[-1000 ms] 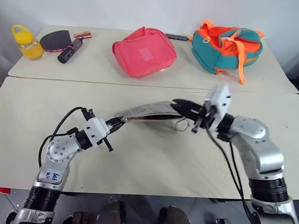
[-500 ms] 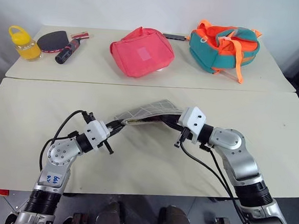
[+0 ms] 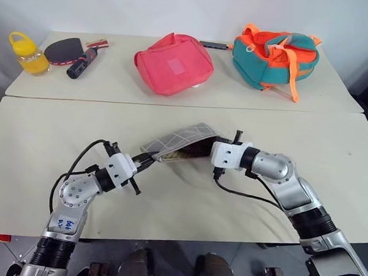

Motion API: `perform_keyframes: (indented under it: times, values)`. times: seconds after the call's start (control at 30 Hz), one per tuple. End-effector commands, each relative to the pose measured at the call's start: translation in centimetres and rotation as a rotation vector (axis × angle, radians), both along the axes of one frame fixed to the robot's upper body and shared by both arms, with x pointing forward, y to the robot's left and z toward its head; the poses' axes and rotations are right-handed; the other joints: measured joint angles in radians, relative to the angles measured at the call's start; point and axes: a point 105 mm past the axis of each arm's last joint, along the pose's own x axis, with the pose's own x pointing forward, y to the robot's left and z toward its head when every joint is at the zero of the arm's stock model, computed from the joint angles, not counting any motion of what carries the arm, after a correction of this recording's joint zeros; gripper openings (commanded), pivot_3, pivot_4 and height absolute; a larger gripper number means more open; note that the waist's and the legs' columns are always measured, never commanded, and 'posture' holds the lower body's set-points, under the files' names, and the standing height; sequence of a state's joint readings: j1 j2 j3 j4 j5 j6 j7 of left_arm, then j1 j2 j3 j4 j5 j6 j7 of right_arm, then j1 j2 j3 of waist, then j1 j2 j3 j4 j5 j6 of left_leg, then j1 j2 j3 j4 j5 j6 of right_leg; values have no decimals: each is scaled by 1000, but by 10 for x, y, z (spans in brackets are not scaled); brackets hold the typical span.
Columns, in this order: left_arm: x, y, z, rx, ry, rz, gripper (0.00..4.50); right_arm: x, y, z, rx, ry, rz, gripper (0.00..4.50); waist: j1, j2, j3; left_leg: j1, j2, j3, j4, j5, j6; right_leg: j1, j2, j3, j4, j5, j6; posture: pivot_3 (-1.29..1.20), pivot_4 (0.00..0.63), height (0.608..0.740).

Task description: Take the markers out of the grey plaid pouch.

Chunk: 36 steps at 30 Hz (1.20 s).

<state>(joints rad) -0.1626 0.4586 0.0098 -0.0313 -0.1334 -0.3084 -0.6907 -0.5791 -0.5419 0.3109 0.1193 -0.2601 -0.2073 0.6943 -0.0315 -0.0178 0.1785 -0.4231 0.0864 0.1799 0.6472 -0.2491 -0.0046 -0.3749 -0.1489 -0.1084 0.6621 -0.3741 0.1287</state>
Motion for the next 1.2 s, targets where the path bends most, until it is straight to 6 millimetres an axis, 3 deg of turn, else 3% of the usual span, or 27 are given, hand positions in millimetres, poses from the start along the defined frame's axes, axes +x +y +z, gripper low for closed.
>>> perform_keyframes:
  times: [0.03,0.2,0.37,0.5,0.63,0.8,0.97,1.2]
  values:
    - [-4,-7,11,-38,-47,-31,0,-4,8,10,10,-40,39,2726,0,0,0,0,0,0,0,0,0,0,0,0,0,0,0,0,150,740]
    - [-4,-9,10,-44,-44,-35,0,-4,10,11,18,-26,42,4463,-1,0,0,0,0,0,0,0,0,0,0,0,0,0,0,0,150,740]
    - [-1,-5,11,-82,-18,-26,0,-5,13,28,121,14,47,4491,-1,0,0,0,0,0,0,0,0,0,0,0,0,0,0,0,150,740]
    - [1,-7,16,-165,31,-39,0,-14,13,45,141,79,104,3552,1,0,0,0,0,0,0,0,0,0,0,0,0,0,0,0,150,740]
    - [1,-12,20,-243,114,-82,0,-28,4,45,18,207,168,2073,3,0,0,0,0,-1,1,0,0,1,0,0,0,0,0,0,150,740]
    - [-5,-28,22,-361,259,-182,0,-34,-6,67,-78,308,182,2073,0,0,0,0,0,-1,1,0,1,1,0,0,0,0,0,0,150,740]
    - [-9,-45,26,-450,349,-245,0,-39,-7,66,-196,387,187,2073,1,0,0,0,0,-1,1,0,0,1,0,0,0,0,0,0,150,740]
    - [-6,-51,10,-407,422,-202,0,-21,-20,47,-336,389,86,2073,3,0,0,0,0,-1,1,0,0,1,0,0,0,0,0,0,150,740]
